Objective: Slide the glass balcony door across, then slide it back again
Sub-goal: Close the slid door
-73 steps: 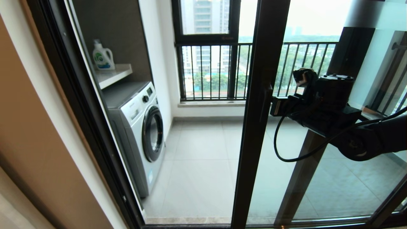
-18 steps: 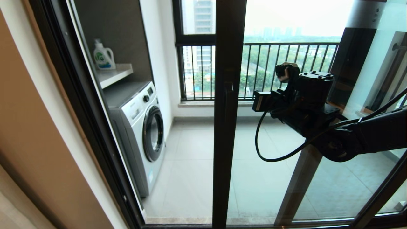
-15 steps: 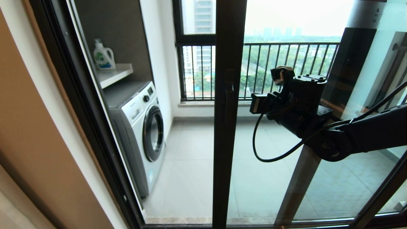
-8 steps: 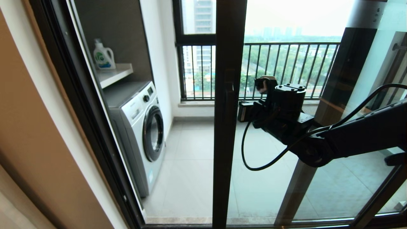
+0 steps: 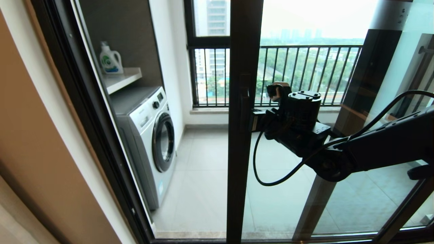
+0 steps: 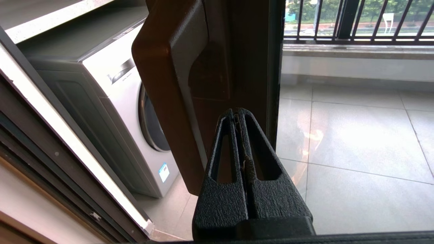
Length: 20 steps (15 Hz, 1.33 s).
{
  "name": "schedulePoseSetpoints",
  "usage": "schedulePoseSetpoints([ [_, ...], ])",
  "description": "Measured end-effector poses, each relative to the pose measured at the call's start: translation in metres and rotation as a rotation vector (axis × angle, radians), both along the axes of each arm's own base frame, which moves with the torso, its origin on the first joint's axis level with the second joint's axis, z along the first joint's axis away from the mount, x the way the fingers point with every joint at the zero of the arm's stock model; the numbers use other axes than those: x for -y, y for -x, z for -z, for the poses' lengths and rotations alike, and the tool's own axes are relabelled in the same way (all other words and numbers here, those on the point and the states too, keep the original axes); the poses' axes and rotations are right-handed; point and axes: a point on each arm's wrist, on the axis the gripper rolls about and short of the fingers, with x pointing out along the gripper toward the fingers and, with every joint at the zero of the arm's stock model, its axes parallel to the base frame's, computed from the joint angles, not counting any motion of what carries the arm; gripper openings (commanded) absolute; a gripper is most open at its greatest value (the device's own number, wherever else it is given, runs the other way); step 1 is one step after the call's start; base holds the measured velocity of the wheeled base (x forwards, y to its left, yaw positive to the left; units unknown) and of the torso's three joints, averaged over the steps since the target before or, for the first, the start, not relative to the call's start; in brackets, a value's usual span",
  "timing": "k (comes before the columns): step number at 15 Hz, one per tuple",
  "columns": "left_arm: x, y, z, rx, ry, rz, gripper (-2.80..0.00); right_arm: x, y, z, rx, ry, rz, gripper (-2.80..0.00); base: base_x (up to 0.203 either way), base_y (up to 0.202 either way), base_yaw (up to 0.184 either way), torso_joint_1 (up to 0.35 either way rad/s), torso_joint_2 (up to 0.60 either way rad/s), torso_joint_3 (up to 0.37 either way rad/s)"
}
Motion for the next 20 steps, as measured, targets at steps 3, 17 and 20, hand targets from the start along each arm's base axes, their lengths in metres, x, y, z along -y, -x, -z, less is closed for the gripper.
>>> schedulePoseSetpoints([
  [3,0.0,0.0,0.0,0.0,0.0,0.0,-2.8,0.014,0.011,-0.011,0.039,-0.022,0.034,-2.8,0.0,0.0,0.0,0.0,0.0,0.0],
  [17,0.0,0.0,0.0,0.0,0.0,0.0,-2.8,0.032,0.028,-0.046,0.031,-0.035,0.052,-2.8,0.0,0.0,0.0,0.0,0.0,0.0],
  [20,0.0,0.0,0.0,0.0,0.0,0.0,-2.8,0.033,0.017,-0.04,0.021,-0.031,0.066,-2.8,0.0,0.0,0.0,0.0,0.0,0.0],
])
